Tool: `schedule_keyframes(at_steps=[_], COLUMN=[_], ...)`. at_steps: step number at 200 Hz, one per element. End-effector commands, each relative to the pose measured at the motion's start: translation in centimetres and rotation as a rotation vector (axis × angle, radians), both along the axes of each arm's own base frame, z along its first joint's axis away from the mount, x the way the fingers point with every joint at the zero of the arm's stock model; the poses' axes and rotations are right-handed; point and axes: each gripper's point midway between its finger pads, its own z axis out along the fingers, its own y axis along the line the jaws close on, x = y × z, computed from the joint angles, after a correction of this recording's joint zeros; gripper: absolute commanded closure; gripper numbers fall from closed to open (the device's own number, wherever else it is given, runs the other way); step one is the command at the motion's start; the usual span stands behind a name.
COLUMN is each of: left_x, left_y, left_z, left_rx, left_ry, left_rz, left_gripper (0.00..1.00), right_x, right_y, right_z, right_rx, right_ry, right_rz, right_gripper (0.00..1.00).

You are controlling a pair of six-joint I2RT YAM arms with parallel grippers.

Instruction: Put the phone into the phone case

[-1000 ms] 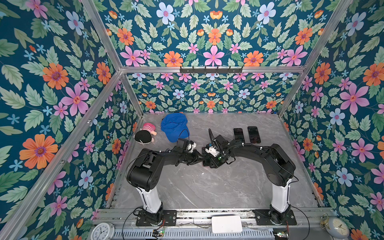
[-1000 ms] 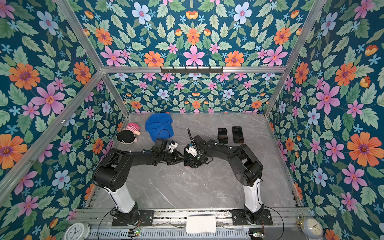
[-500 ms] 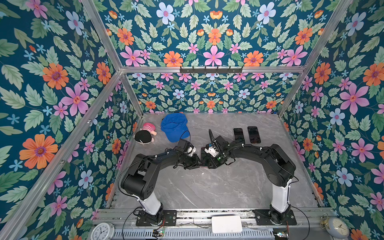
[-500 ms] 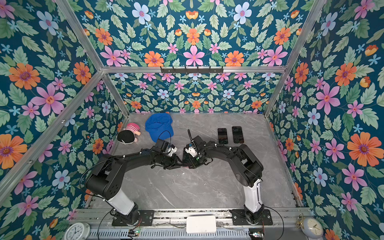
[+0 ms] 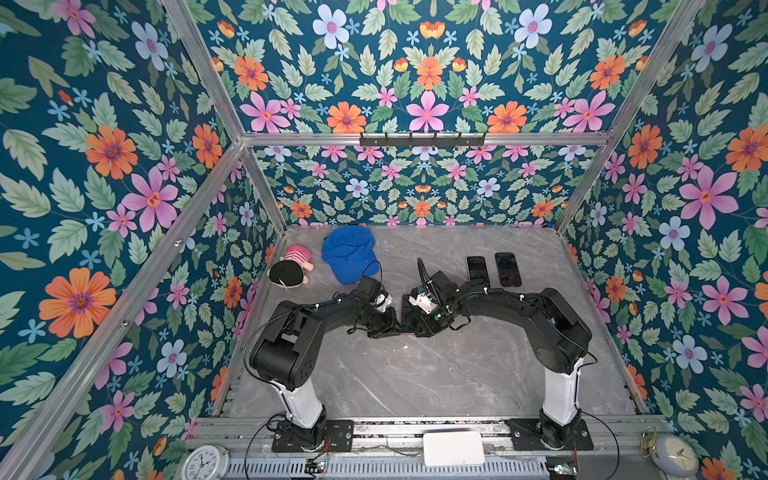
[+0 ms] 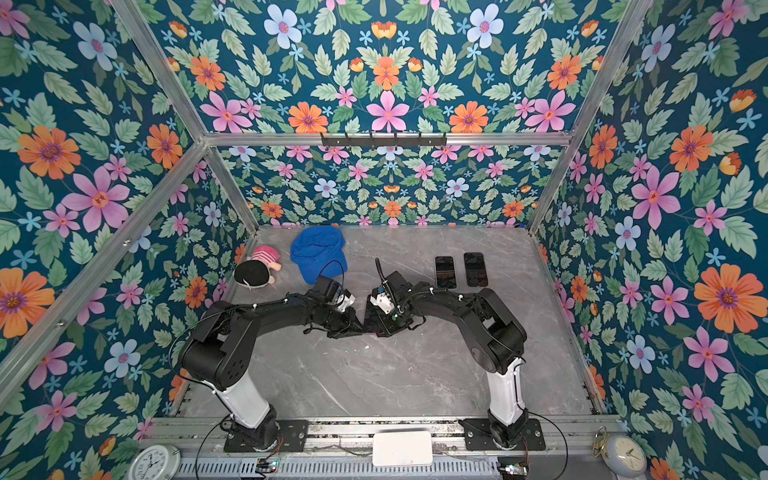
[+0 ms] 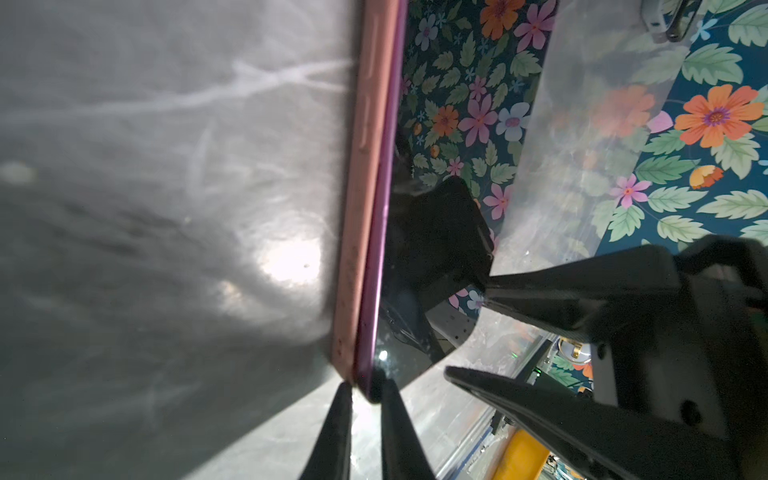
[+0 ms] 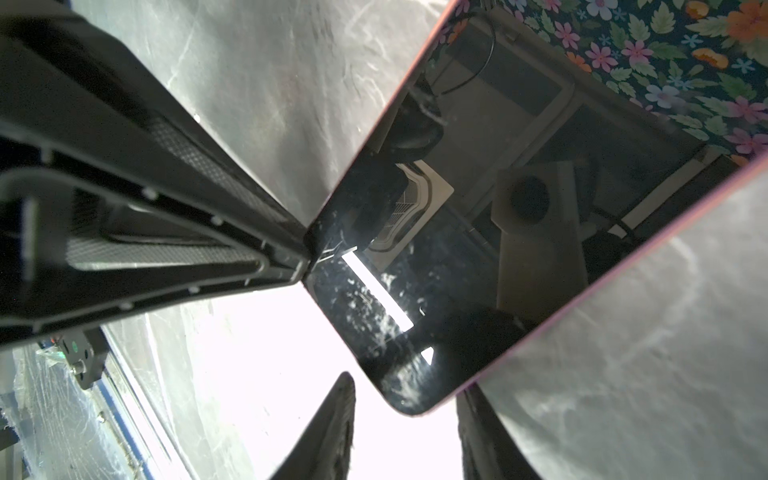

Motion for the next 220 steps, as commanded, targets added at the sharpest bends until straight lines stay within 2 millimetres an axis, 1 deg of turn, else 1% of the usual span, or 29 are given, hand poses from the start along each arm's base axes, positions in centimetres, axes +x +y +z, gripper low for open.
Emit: schedule_keyframes(at_steps=[1, 56, 88, 148, 220], left_x=[0.2, -0.1, -0.4, -0.6, -0.8], left_y=[0.2, 0.4, 0.5, 0.7, 1.0], left_z=[-0.6, -1.4, -2.1, -2.8, -3.3], left_rx=[0.023, 0.035, 0.041, 0.056, 0.077], left_ry=[-0.016, 0.002, 0.016, 0.031, 0.041], left_rz=[-0.011, -0.016, -0.018, -0.021, -0.027], left_gripper=[0.9, 0.94, 0.95, 0.95, 0.94], right_x=[-0.1, -0.2, -0.3, -0.5, -0.4], right_y=[0.5, 0.9, 1.2, 1.6, 1.8], right_z=[0.4, 0.4, 0.5, 0.4, 0.6], right_rx=[0.027, 0.037, 0.042, 0.051, 0.057], right_ry=[-0.002, 0.002, 0.001, 0.006, -0.001], right_rz=[0.011, 0.017, 0.021, 0.025, 0.023], right_gripper=[0.59, 0.59, 0.59, 0.59, 0.55])
